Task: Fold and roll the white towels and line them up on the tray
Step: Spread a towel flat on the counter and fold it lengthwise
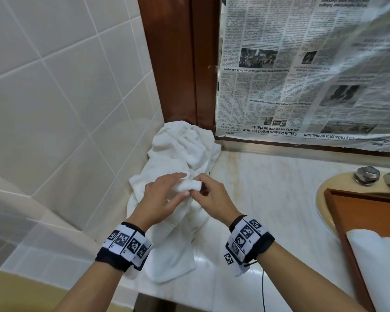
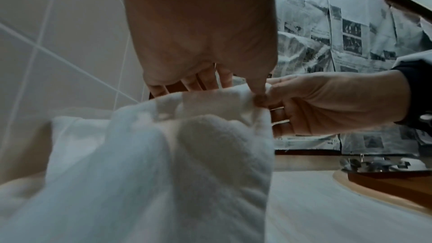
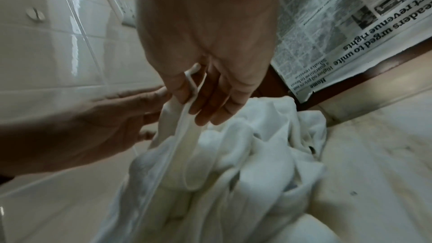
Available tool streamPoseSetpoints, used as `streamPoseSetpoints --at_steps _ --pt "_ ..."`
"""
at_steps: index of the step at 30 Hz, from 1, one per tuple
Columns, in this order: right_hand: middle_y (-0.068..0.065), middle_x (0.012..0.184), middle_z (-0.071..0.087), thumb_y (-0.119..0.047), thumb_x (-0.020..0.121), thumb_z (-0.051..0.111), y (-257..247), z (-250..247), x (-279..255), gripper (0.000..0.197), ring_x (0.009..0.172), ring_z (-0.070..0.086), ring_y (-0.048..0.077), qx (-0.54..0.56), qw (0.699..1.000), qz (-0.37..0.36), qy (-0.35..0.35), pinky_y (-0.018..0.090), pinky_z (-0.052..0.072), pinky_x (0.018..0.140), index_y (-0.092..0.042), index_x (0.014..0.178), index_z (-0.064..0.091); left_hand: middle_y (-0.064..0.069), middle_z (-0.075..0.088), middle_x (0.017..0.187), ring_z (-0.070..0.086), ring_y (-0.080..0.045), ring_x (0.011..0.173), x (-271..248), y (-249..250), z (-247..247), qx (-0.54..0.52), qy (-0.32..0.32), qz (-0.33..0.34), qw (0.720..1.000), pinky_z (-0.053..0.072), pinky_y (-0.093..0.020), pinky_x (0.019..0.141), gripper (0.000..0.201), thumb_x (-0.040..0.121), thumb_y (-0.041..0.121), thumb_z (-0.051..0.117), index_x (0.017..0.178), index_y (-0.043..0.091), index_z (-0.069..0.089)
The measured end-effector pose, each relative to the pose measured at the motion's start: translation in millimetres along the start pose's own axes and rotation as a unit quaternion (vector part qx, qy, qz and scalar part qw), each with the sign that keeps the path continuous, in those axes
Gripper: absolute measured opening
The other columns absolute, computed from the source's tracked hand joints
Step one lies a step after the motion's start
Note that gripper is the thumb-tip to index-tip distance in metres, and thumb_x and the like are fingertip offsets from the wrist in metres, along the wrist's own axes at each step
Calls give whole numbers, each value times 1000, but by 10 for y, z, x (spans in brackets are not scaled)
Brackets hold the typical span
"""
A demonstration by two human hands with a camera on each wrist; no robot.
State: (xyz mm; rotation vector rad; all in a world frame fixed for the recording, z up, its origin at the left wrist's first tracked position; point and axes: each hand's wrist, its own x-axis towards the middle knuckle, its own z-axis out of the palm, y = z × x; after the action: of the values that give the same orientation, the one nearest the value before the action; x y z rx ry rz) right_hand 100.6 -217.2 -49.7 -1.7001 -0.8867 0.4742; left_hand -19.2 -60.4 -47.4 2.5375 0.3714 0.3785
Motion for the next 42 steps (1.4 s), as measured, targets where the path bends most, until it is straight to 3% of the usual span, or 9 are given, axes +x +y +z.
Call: streamPoseSetpoints --at_steps 7,10,14,19,23,29,33,38,42 --pt "20 67 58 -22 92 65 -380 -57 -178 32 60 56 26 -72 997 -19 -9 47 50 62 0 73 52 27 57 132 46 -2 128 -120 197 -303 -66 21 53 996 40 -47 107 41 94 62 51 131 44 54" --pt "11 69 66 -21 93 66 -510 -65 -327 16 65 70 16 -48 999 -19 11 46 56 72 -11 100 55 28 57 128 49 -3 122 -269 201 -364 -75 19 48 996 43 -44 103 45 88 66 58 127 44 55" --pt "8 69 68 -14 94 65 -635 -43 -582 46 72 72 17 -14 999 -37 31 36 56 77 -25 134 45 22 52 119 52 -5 109 -562 236 -219 -93 42 67 993 48 -40 92 58 77 65 72 124 38 53" --pt "15 83 69 -8 86 63 -597 -14 -741 24 79 68 32 -28 998 -22 47 51 56 78 -24 104 65 17 51 107 53 -10 97 -849 319 105 -76 93 22 993 51 -40 81 46 78 54 74 112 33 51" --pt "-2 86 75 -3 88 63 -601 -72 -825 20 80 71 14 -63 995 -47 58 38 58 79 -13 106 68 17 57 94 57 -11 84 -972 297 189 -39 118 -6 992 51 -43 73 21 85 40 65 100 33 53" --pt "-6 75 73 -12 88 70 -619 -181 -923 7 69 67 9 -88 991 -53 86 24 54 69 -12 94 74 15 54 103 50 -12 89 -1007 573 306 25 121 -38 992 47 -34 70 51 79 68 61 111 28 55" --pt "-5 80 65 -14 87 75 -491 -336 -1032 4 72 60 8 -152 977 -96 116 11 41 66 -14 90 75 14 56 92 53 -13 82 -987 651 348 -12 131 -39 990 50 -37 69 36 80 56 54 99 26 57" --pt "-7 96 55 -20 86 77 -345 -729 -1228 7 86 59 9 -182 966 -89 159 13 39 69 -15 90 75 19 67 89 61 -2 83 -1165 578 320 -75 126 -22 989 47 -20 70 13 86 21 71 95 30 68" --pt "-7 97 62 -16 85 76 -343 -1106 -1490 3 88 60 9 -183 966 -93 159 12 42 64 -14 87 75 24 72 88 66 5 82 -1339 586 295 -85 68 -18 994 49 -13 70 5 91 27 72 93 30 75"
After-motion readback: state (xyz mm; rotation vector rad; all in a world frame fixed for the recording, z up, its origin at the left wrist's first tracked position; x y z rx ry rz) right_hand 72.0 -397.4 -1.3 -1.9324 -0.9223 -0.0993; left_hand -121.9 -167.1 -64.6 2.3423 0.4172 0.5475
